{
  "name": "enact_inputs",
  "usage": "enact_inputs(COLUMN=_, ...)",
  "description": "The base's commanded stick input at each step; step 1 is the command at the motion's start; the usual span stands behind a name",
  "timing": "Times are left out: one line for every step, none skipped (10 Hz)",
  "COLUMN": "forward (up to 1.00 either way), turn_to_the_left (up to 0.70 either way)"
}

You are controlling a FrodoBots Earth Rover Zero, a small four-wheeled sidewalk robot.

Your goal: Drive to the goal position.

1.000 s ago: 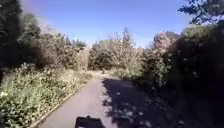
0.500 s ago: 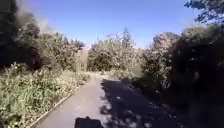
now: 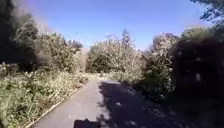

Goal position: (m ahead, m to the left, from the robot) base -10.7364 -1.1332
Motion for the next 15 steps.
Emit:
enact_inputs(forward=0.5, turn_to_the_left=0.0)
enact_inputs(forward=0.5, turn_to_the_left=0.0)
enact_inputs(forward=0.5, turn_to_the_left=0.0)
enact_inputs(forward=0.5, turn_to_the_left=0.0)
enact_inputs(forward=0.5, turn_to_the_left=0.0)
enact_inputs(forward=0.5, turn_to_the_left=0.0)
enact_inputs(forward=0.5, turn_to_the_left=0.0)
enact_inputs(forward=0.5, turn_to_the_left=0.0)
enact_inputs(forward=0.5, turn_to_the_left=0.0)
enact_inputs(forward=0.5, turn_to_the_left=0.0)
enact_inputs(forward=0.5, turn_to_the_left=0.0)
enact_inputs(forward=0.5, turn_to_the_left=0.0)
enact_inputs(forward=0.5, turn_to_the_left=0.0)
enact_inputs(forward=0.5, turn_to_the_left=0.0)
enact_inputs(forward=0.5, turn_to_the_left=0.0)
